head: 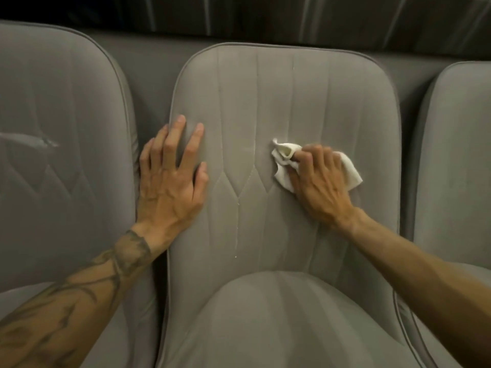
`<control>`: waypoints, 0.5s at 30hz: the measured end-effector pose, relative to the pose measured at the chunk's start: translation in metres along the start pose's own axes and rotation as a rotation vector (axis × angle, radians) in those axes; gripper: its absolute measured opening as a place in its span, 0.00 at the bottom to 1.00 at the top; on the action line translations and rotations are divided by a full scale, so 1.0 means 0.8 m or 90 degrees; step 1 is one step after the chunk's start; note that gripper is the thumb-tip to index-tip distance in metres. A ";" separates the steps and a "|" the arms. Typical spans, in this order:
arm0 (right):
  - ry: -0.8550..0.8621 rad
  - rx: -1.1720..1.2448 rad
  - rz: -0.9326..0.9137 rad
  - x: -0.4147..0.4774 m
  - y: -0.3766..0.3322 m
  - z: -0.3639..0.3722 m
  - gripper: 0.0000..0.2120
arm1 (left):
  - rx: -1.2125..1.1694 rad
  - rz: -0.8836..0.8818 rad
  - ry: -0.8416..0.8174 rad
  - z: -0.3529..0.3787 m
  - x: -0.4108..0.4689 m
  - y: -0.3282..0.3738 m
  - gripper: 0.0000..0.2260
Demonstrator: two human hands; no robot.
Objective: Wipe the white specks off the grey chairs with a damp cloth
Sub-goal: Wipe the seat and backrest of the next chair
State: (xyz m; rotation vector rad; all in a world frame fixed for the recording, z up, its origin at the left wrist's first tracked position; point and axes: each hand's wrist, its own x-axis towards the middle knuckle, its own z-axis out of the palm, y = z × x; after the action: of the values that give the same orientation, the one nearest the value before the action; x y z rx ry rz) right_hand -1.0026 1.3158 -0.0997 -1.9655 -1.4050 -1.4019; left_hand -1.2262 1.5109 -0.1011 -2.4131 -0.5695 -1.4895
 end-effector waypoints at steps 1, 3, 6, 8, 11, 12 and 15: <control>-0.011 -0.006 -0.032 0.011 0.011 -0.004 0.09 | 0.000 0.003 -0.001 0.001 -0.001 0.000 0.28; 0.009 -0.028 -0.056 0.050 0.034 -0.009 0.10 | 0.003 0.007 -0.001 0.001 -0.002 -0.001 0.28; 0.089 -0.029 0.044 0.107 0.050 -0.011 0.10 | 0.010 0.006 0.004 0.004 -0.003 -0.003 0.28; 0.132 -0.006 0.149 0.105 0.032 -0.004 0.09 | 0.008 0.006 0.009 0.006 -0.003 -0.003 0.28; 0.084 0.025 0.143 0.055 -0.002 0.004 0.11 | 0.006 0.005 0.005 0.007 -0.003 -0.003 0.28; 0.045 0.027 0.092 0.041 -0.004 0.000 0.11 | 0.003 0.003 0.004 0.007 -0.003 -0.002 0.28; 0.046 -0.005 -0.019 0.082 0.032 -0.021 0.10 | -0.006 -0.003 -0.002 0.005 -0.002 0.000 0.28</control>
State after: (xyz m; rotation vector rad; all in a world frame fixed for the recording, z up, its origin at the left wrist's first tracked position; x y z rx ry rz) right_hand -0.9882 1.3259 -0.0291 -1.8859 -1.4033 -1.4778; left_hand -1.2234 1.5125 -0.1043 -2.4232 -0.5701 -1.4950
